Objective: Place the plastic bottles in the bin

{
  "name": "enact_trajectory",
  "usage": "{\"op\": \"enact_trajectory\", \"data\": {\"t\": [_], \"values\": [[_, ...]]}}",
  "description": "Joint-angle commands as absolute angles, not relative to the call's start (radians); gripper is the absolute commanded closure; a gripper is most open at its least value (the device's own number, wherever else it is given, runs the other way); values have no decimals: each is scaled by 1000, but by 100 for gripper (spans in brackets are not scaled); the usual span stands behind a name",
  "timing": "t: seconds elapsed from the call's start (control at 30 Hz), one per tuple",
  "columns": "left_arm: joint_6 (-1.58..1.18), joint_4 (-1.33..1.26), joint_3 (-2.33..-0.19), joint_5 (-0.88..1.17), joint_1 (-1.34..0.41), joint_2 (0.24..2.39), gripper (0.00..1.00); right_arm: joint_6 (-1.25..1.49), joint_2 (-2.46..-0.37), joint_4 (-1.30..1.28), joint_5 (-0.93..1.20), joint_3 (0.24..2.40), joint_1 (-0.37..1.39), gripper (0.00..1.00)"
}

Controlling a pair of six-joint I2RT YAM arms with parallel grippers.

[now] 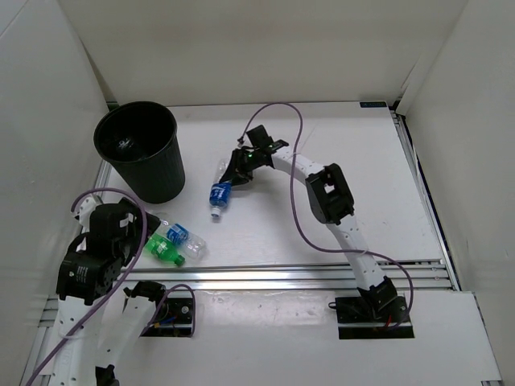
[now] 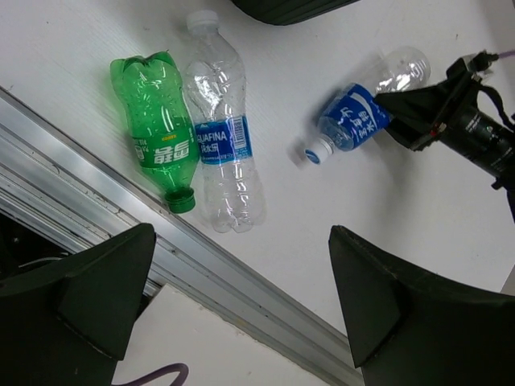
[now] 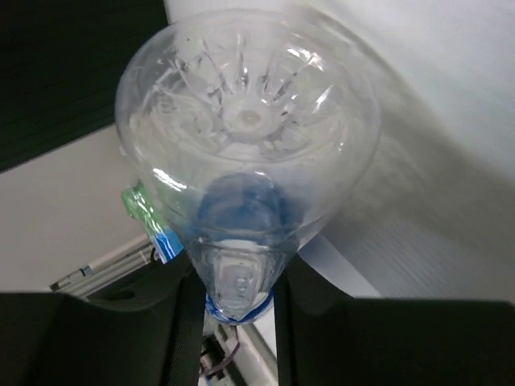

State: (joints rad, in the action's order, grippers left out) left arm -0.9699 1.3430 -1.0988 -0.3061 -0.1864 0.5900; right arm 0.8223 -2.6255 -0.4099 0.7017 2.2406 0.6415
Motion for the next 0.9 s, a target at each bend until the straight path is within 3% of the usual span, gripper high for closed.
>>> {"op": "enact_trajectory", "data": {"t": [0.0,0.1,0.2,0.4,0.57,0.7,0.8,0.87], "values": [[-973,1427,-1132,-304,-190,563,0,810,-2437,-410,739,2112,557,74],[-997,1427,-1141,-304,-190,554,0,798,-2152,-358,701,2023,543,75],[-1022,1427,-1141,-313,-190,541,0,817,-2076,-357,610,2165,543,75],[-1043,1417,-1132,-313,-190,532,0,683,-2133,-105,278,2537,733,61],[-976,1427,-1238,-237,-190,621,0,474,-2258,-54,167,2703,817,61],[-922,1427,-1299,-154,-190,721,0,321,-2278,49,85,2682,880,64],[-878,1427,-1308,-97,-190,811,0,227,-2232,267,-4,2499,929,65],[-856,1427,-1308,-72,-190,839,0,186,-2327,276,-18,2599,942,65]]}}
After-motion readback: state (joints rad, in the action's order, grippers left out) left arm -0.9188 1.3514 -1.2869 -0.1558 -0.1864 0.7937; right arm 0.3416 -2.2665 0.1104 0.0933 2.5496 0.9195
